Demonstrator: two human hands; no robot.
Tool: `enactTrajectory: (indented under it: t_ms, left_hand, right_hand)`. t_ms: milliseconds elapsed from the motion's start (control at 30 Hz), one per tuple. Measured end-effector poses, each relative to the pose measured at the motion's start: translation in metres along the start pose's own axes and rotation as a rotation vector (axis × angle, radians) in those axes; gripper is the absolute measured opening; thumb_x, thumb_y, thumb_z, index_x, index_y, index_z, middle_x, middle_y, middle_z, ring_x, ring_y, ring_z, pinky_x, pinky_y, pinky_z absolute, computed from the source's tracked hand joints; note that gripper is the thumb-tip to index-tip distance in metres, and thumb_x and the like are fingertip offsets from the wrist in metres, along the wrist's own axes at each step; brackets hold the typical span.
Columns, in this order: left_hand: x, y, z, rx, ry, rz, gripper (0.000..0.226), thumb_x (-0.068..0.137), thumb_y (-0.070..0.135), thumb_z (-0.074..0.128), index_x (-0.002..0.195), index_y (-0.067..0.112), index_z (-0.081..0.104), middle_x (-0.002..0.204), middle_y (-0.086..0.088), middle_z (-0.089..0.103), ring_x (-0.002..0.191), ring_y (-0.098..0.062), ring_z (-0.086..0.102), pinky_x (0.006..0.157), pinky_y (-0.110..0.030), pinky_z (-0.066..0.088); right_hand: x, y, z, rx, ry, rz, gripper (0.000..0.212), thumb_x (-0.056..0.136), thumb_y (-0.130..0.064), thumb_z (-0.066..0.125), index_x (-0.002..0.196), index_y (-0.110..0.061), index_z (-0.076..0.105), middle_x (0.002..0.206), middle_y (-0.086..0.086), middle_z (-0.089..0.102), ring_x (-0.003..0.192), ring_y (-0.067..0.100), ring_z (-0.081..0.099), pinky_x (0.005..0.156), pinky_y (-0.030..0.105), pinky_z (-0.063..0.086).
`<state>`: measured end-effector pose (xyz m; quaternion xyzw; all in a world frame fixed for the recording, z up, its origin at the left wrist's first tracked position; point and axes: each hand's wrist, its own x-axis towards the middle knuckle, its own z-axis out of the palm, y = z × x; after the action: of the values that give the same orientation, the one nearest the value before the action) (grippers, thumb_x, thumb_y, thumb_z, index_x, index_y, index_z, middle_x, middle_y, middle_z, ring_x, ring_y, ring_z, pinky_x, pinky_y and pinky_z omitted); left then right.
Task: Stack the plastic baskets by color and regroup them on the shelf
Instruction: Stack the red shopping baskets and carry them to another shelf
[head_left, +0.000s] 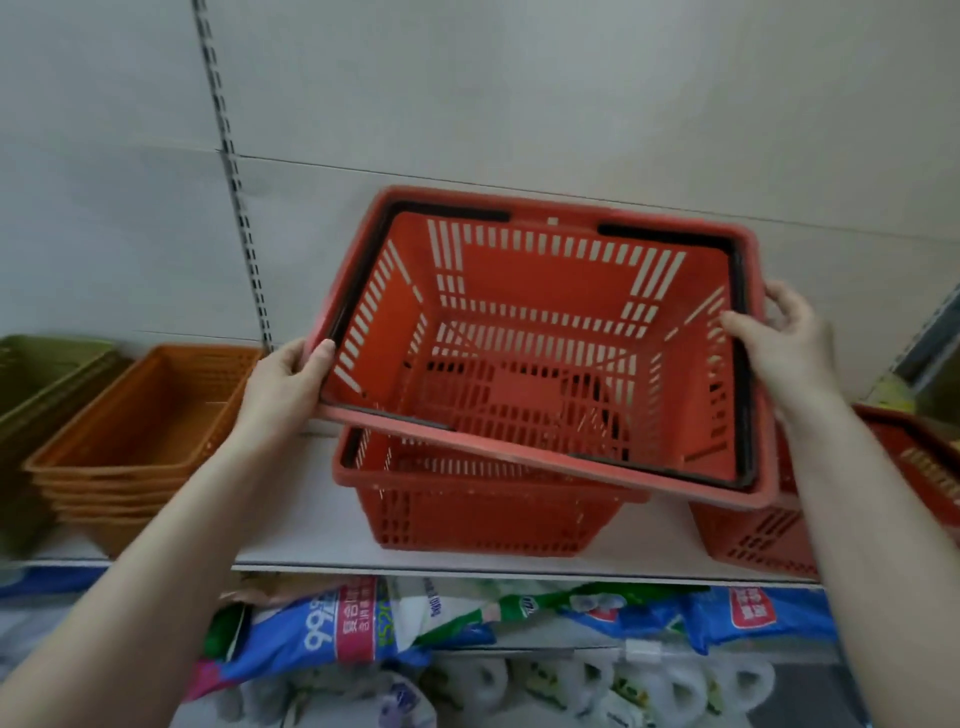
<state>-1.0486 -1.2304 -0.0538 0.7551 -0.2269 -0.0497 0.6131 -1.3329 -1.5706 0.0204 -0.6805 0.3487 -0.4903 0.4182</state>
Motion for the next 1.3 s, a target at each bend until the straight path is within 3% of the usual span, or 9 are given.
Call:
enactTrajectory:
  t_ms: [133,267,400,533,633,833,1033,1167,1300]
  left_hand:
    - [-0.010,-0.020,-0.003,0.065,0.054,-0.053,0.024,0.093,0.048,0.052,0.093,0.031,0.069,0.093,0.002,0.075,0.090,-0.020,0.071,0.088,-0.048,0.055]
    - [-0.006,-0.027,0.009,0.186,0.117,-0.111,0.038,0.092,0.048,0.047,0.100,0.018,0.070,0.098,-0.007,0.073,0.097,-0.030,0.068,0.091,-0.048,0.051]
    - [0.003,-0.028,0.030,0.267,0.145,-0.227,0.048,0.095,0.046,0.045,0.117,0.011,0.068,0.112,-0.014,0.070,0.108,-0.036,0.062,0.092,-0.040,0.047]
    - [-0.003,-0.049,0.050,0.367,0.133,-0.217,0.035,0.099,0.028,0.047,0.123,0.011,0.066,0.122,-0.017,0.067,0.114,-0.039,0.059,0.090,-0.038,0.045]
    - [-0.007,-0.064,0.062,0.476,0.119,-0.261,0.039,0.100,0.021,0.042,0.137,0.019,0.056,0.131,-0.017,0.062,0.118,-0.038,0.058,0.096,-0.039,0.046]
    - [-0.004,-0.072,0.068,0.578,0.131,-0.228,0.043,0.100,0.020,0.039,0.141,0.023,0.050,0.128,-0.019,0.063,0.114,-0.038,0.061,0.094,-0.039,0.048]
    - [-0.006,-0.070,0.066,0.659,0.070,-0.129,0.039,0.097,0.013,0.039,0.132,0.017,0.056,0.123,-0.021,0.064,0.109,-0.041,0.061,0.090,-0.044,0.048]
    - [-0.006,-0.069,0.074,0.904,-0.013,0.254,0.040,0.089,0.023,0.043,0.117,0.005,0.064,0.117,-0.023,0.064,0.108,-0.044,0.057,0.092,-0.049,0.046]
    - [-0.023,-0.047,0.130,0.926,-0.223,0.471,0.042,0.092,0.037,0.049,0.110,0.008,0.073,0.120,-0.016,0.068,0.115,-0.038,0.060,0.098,-0.046,0.044]
  right_hand:
    - [0.023,0.027,0.035,-0.011,-0.130,0.023,0.048,0.075,-0.016,0.072,0.122,-0.019,0.064,0.100,0.005,0.074,0.073,0.010,0.071,0.076,0.031,0.059]
    - [0.048,0.048,0.054,-0.059,-0.239,0.111,0.050,0.078,-0.024,0.074,0.126,-0.019,0.063,0.111,0.012,0.073,0.089,0.027,0.071,0.088,0.043,0.057]
    - [0.046,0.076,0.067,-0.195,-0.441,0.149,0.039,0.091,-0.004,0.062,0.129,-0.009,0.058,0.119,0.018,0.067,0.083,0.023,0.066,0.073,0.027,0.056]
    - [0.031,0.124,0.069,-0.485,-0.578,0.077,0.058,0.088,0.004,0.056,0.144,-0.012,0.048,0.135,0.004,0.057,0.124,0.023,0.055,0.105,0.032,0.040]
    - [0.019,0.156,0.077,-0.638,-0.689,0.012,0.062,0.089,0.006,0.047,0.148,-0.012,0.044,0.148,0.007,0.049,0.139,0.025,0.045,0.112,0.029,0.031]
    - [0.001,0.177,0.093,-0.912,-0.638,-0.131,0.059,0.094,0.000,0.043,0.152,-0.009,0.035,0.162,0.017,0.022,0.151,0.033,0.017,0.122,0.038,0.016]
    - [-0.005,0.169,0.092,-1.038,-0.640,-0.172,0.059,0.091,0.000,0.045,0.149,-0.008,0.041,0.160,0.018,0.026,0.148,0.034,0.022,0.121,0.038,0.019]
    - [-0.008,0.153,0.070,-1.002,-0.578,-0.140,0.056,0.092,-0.001,0.043,0.147,-0.011,0.045,0.154,0.014,0.041,0.144,0.032,0.032,0.120,0.038,0.023]
    - [-0.013,0.151,0.010,-0.967,-0.297,-0.248,0.059,0.079,-0.001,0.045,0.137,-0.001,0.056,0.137,0.025,0.056,0.138,0.044,0.040,0.114,0.049,0.033]
